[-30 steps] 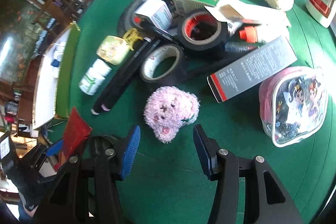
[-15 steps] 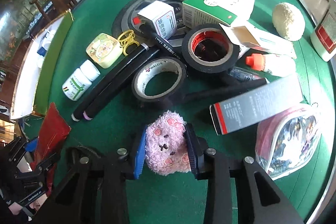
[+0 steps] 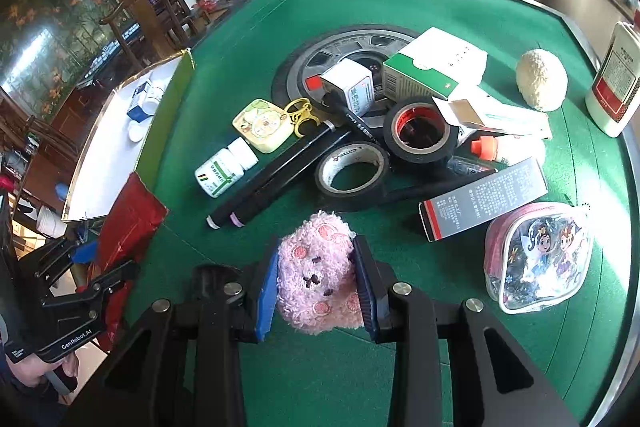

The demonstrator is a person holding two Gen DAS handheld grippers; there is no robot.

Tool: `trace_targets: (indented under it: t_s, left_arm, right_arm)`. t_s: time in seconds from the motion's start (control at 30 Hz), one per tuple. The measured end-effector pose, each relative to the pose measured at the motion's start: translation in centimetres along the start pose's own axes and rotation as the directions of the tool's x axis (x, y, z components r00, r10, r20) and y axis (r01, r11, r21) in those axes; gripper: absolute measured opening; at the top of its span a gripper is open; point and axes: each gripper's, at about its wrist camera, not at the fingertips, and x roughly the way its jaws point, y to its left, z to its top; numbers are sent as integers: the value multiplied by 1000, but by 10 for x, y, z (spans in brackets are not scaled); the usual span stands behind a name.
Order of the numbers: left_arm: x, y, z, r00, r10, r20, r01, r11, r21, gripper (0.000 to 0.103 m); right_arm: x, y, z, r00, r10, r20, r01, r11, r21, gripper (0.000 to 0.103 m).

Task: Organize objects
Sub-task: 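Carry the red packet with the left tool while the right tool carries the plush toy to the tray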

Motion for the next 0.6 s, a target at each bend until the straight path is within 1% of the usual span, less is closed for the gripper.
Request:
trace_targets:
  t_s: [0.2,0.37,0.6]
  left_arm:
    - [-19,2,6,998,38,51,-39,999,17,46]
    - [-29,7,7,995,63,83,-64,998,3,46]
    - [-41,19,8,989,99,108,-97,995,-22,46]
  right_arm:
    - [-7,10,0,1000,23,11,-23,1000,-20,34]
    - [-12,24,0,999,36,16,-35,998,-52,34]
    - [-15,45,2,998,59,13,-58,994,-93,34]
